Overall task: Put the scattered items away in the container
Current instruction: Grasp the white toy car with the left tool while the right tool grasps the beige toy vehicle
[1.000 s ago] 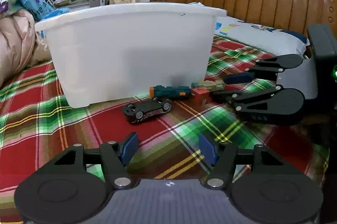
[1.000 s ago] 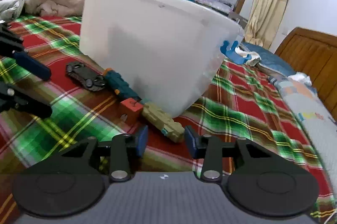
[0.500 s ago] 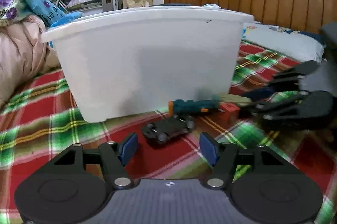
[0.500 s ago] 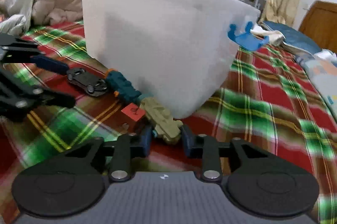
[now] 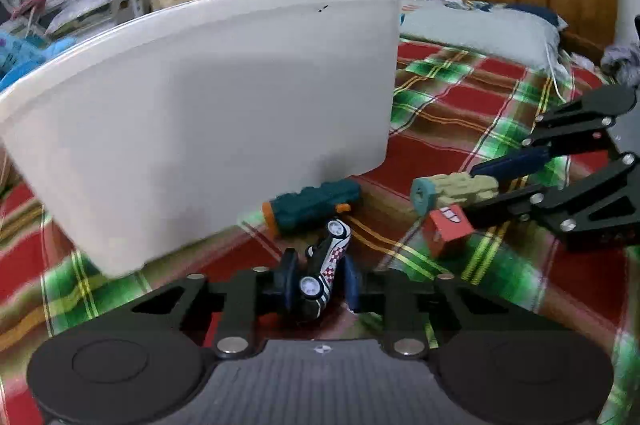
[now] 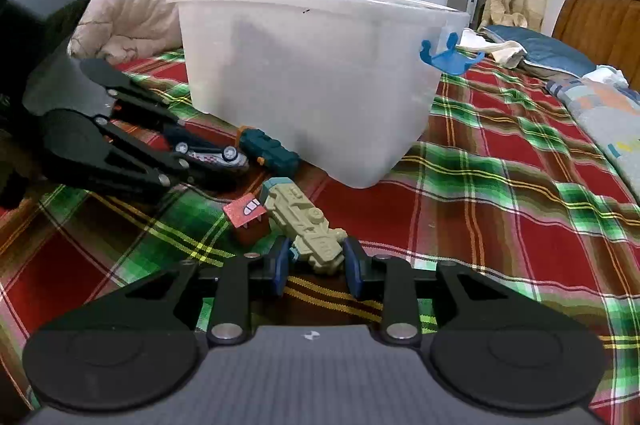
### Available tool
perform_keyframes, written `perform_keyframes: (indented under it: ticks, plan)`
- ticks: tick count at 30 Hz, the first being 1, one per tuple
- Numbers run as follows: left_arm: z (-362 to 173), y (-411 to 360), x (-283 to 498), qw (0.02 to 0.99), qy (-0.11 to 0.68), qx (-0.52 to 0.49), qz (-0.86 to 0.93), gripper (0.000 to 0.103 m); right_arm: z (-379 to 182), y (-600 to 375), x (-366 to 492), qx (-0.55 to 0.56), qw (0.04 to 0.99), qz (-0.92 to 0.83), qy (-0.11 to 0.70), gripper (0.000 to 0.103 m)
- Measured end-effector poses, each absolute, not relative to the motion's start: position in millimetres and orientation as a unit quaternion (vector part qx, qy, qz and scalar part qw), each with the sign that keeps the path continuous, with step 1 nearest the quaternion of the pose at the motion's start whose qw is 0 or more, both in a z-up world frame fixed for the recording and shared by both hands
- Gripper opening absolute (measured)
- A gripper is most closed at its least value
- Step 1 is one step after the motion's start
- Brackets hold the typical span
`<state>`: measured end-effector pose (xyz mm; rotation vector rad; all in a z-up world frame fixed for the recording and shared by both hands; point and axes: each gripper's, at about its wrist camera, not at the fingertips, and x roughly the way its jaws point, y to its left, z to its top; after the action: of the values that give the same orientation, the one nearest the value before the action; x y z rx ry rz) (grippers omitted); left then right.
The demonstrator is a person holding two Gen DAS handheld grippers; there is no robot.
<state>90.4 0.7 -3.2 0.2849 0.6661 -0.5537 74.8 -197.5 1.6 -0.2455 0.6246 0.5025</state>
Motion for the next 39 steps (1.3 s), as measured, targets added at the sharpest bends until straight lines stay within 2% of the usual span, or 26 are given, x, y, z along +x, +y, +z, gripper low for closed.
perform_keyframes:
  ticks: [4,7,9,11,12,13,14,18,23,27,29,31,33,34,36,37,38,39]
  plan:
    - [-1,16,77,0.894,0.359,0.009,-0.267,0.023,3,-196,74,-0.109,0.914,0.243,0.305,0.033]
    - [-9,44,68,0.874,0.388,-0.149,-0.251,0.023,2,-192,70,-0.113,0.913,0.247,0.305,0.033]
    - [-14,56,63,0.872,0.394,-0.184,-0.223,0.026,1,-189,69,-0.115,0.911,0.251,0.306,0.033]
    - [-10,58,57,0.898,0.37,-0.135,-0.197,0.041,2,-186,68,-0.116,0.911,0.253,0.305,0.033]
    - [-5,55,53,0.912,0.358,-0.087,-0.179,0.057,2,-185,66,-0.117,0.911,0.254,0.305,0.033]
    - [-1,52,50,0.923,0.348,-0.041,-0.16,0.079,3,-183,65,-0.118,0.911,0.254,0.303,0.033]
    - [3,46,46,0.932,0.335,0.01,-0.138,0.083,4,-182,64,-0.12,0.911,0.255,0.303,0.033]
    - [14,29,21,0.944,0.269,0.113,-0.157,0.082,3,-178,60,-0.125,0.912,0.247,0.301,0.033]
    - [4,3,9,0.928,0.276,0.157,-0.194,0.081,6,-183,58,-0.097,0.916,0.238,0.308,0.033]
    - [-14,4,19,0.923,0.322,0.113,-0.18,0.071,4,-177,57,-0.133,0.915,0.234,0.301,0.037]
    - [-14,10,21,0.927,0.325,0.08,-0.17,0.06,4,-174,58,-0.151,0.913,0.234,0.297,0.054]
    - [-12,14,21,0.927,0.324,0.071,-0.173,0.042,2,-172,60,-0.165,0.913,0.234,0.291,0.058]
    - [-11,16,20,0.929,0.318,0.075,-0.173,0.033,1,-171,61,-0.174,0.913,0.232,0.286,0.059]
    - [-12,17,20,0.929,0.318,0.075,-0.174,0.033,0,-170,60,-0.176,0.915,0.231,0.281,0.06]
    - [-13,20,20,0.93,0.317,0.07,-0.175,0.033,-1,-170,60,-0.167,0.916,0.228,0.285,0.055]
    - [-13,19,19,0.93,0.316,0.071,-0.175,0.033,-1,-169,60,-0.158,0.915,0.229,0.291,0.042]
    - [-13,19,19,0.93,0.315,0.072,-0.175,0.033,-1,-167,58,-0.15,0.916,0.228,0.295,0.038]
    - [-12,19,18,0.93,0.315,0.073,-0.175,0.033,-2,-164,56,-0.151,0.917,0.22,0.297,0.038]
